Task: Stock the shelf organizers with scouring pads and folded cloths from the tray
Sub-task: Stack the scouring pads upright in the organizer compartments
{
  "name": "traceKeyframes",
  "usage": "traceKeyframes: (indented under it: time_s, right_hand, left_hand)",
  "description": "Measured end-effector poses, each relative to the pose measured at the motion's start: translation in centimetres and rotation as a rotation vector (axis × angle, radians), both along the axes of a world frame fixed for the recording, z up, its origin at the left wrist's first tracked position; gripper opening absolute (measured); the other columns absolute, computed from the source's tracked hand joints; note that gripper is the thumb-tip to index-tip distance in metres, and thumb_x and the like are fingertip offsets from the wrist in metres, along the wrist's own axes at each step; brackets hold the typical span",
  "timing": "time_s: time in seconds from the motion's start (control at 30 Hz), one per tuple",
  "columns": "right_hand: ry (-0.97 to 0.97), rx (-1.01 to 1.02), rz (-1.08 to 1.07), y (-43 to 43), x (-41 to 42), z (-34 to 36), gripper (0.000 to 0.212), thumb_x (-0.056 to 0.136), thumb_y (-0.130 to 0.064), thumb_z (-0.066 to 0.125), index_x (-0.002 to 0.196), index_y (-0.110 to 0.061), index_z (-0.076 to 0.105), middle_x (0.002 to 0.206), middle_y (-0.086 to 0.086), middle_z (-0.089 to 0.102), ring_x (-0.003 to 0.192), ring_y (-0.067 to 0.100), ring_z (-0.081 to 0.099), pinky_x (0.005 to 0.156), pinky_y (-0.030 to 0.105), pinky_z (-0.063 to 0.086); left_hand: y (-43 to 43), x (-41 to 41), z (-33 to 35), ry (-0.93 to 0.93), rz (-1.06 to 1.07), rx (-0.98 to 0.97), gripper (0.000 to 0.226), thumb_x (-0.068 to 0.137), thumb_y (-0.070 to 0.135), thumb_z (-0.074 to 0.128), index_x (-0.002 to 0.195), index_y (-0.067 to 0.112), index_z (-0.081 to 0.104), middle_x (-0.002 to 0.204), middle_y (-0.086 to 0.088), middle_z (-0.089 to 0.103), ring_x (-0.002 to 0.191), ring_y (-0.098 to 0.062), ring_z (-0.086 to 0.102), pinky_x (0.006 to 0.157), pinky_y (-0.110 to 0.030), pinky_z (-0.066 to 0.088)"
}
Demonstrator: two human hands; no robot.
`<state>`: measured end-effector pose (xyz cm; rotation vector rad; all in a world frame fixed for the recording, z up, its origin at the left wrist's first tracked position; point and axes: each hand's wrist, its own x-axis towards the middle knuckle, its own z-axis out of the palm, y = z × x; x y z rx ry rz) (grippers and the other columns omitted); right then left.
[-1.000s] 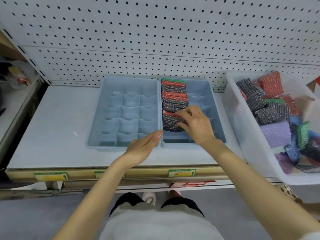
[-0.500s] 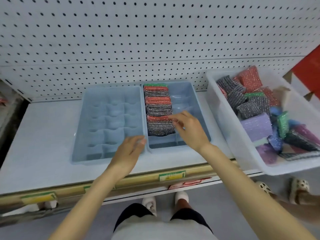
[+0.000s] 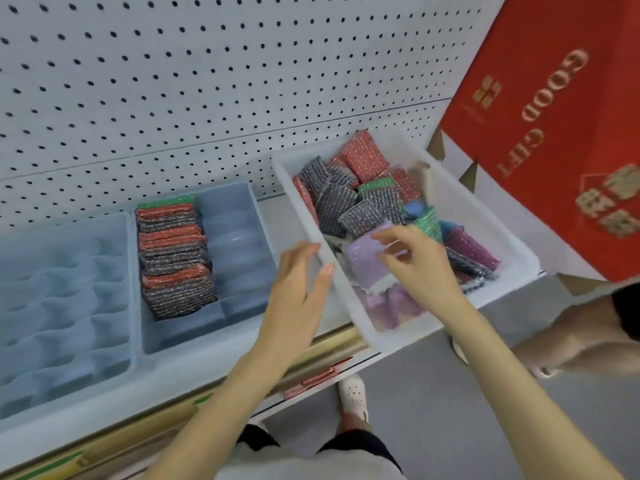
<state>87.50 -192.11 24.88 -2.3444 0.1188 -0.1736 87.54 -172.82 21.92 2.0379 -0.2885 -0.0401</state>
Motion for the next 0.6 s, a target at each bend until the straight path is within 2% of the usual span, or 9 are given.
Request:
traceKeyframes:
  time_s: [0.1, 0.2, 0.27, 0.33, 0.4, 0.47, 0.53, 0.6]
  right_hand:
    - [0.103, -0.309, 0.150, -4.1, 1.6, -1.3, 0.045, 0.079, -0.004, 0.064, 0.121, -0.019, 0.060, 0.120, 0.005, 0.056, 0.110, 0.021, 0.051, 0.094, 0.033, 0.041]
    - [0.052, -0.511, 0.426, -6.4, 4.2, -2.0, 0.061, 0.080, -0.016, 0.069, 0.137, -0.017, 0.047, 0.139, 0.008, 0.045, 0.128, 0.030, 0.039, 0.106, 0.044, 0.033]
    - [0.137, -0.649, 0.576, -7.1, 6.2, -2.5, 0.068, 0.086, -0.029, 0.064, 0.145, -0.021, 0.031, 0.148, 0.005, 0.032, 0.136, 0.026, 0.025, 0.112, 0.042, 0.022]
    - [0.196, -0.826, 0.679, -7.0, 7.5, -3.1, 0.067, 0.088, -0.040, 0.060, 0.144, -0.022, 0.029, 0.142, 0.005, 0.034, 0.132, 0.027, 0.024, 0.108, 0.040, 0.020]
    - [0.218, -0.899, 0.730, -7.0, 8.1, -3.3, 0.060, 0.085, -0.045, 0.061, 0.133, -0.017, 0.040, 0.129, 0.006, 0.043, 0.122, 0.027, 0.030, 0.102, 0.040, 0.025]
    - [0.259, -0.793, 0.741, -7.6, 8.3, -3.1, 0.050, 0.086, -0.046, 0.060, 0.122, -0.014, 0.048, 0.119, 0.003, 0.045, 0.117, 0.025, 0.034, 0.098, 0.040, 0.028]
    - [0.308, -0.463, 0.598, -8.8, 8.7, -2.5, 0.044, 0.086, -0.045, 0.061, 0.112, -0.011, 0.051, 0.109, 0.001, 0.043, 0.111, 0.021, 0.037, 0.092, 0.037, 0.033]
    - [0.350, -0.105, 0.388, -9.7, 10.2, -2.5, 0.043, 0.085, -0.042, 0.065, 0.106, -0.007, 0.052, 0.110, 0.002, 0.045, 0.107, 0.020, 0.043, 0.089, 0.036, 0.040]
  left_hand:
    - [-3.9, 0.9, -0.7, 0.044, 0.105, 0.044, 0.049, 0.097, 0.032, 0.042, 0.141, 0.010, 0.038, 0.150, -0.002, 0.032, 0.140, -0.013, 0.026, 0.113, -0.017, 0.014]
    - [-6.8, 1.2, -1.7, 0.113, 0.197, 0.071, 0.062, 0.095, 0.043, 0.034, 0.148, 0.012, 0.026, 0.157, -0.001, 0.021, 0.144, -0.012, 0.016, 0.113, -0.016, 0.006]
    - [-8.1, 0.9, -2.4, 0.080, 0.252, 0.134, 0.066, 0.096, 0.051, 0.030, 0.149, 0.013, 0.023, 0.157, 0.001, 0.019, 0.145, -0.010, 0.011, 0.111, -0.011, 0.000]
    - [-8.9, 0.5, -2.8, 0.059, 0.292, 0.164, 0.065, 0.094, 0.049, 0.028, 0.149, 0.015, 0.023, 0.157, 0.004, 0.018, 0.144, -0.004, 0.007, 0.109, -0.006, -0.003]
    - [-9.0, 0.6, -3.1, 0.055, 0.318, 0.176, 0.064, 0.092, 0.046, 0.027, 0.149, 0.016, 0.024, 0.156, 0.007, 0.018, 0.141, 0.001, 0.006, 0.109, -0.004, -0.004]
    - [-8.8, 0.7, -3.1, 0.048, 0.316, 0.209, 0.059, 0.096, 0.045, 0.026, 0.148, 0.016, 0.026, 0.154, 0.012, 0.016, 0.141, 0.003, 0.006, 0.108, -0.003, -0.004]
    - [-8.8, 0.6, -3.0, 0.069, 0.309, 0.217, 0.055, 0.099, 0.044, 0.026, 0.148, 0.018, 0.028, 0.151, 0.018, 0.013, 0.142, 0.004, 0.005, 0.107, -0.001, -0.004]
    - [-9.0, 0.5, -2.9, 0.081, 0.330, 0.180, 0.054, 0.098, 0.043, 0.027, 0.146, 0.019, 0.031, 0.150, 0.019, 0.015, 0.142, 0.004, 0.007, 0.107, -0.001, -0.002]
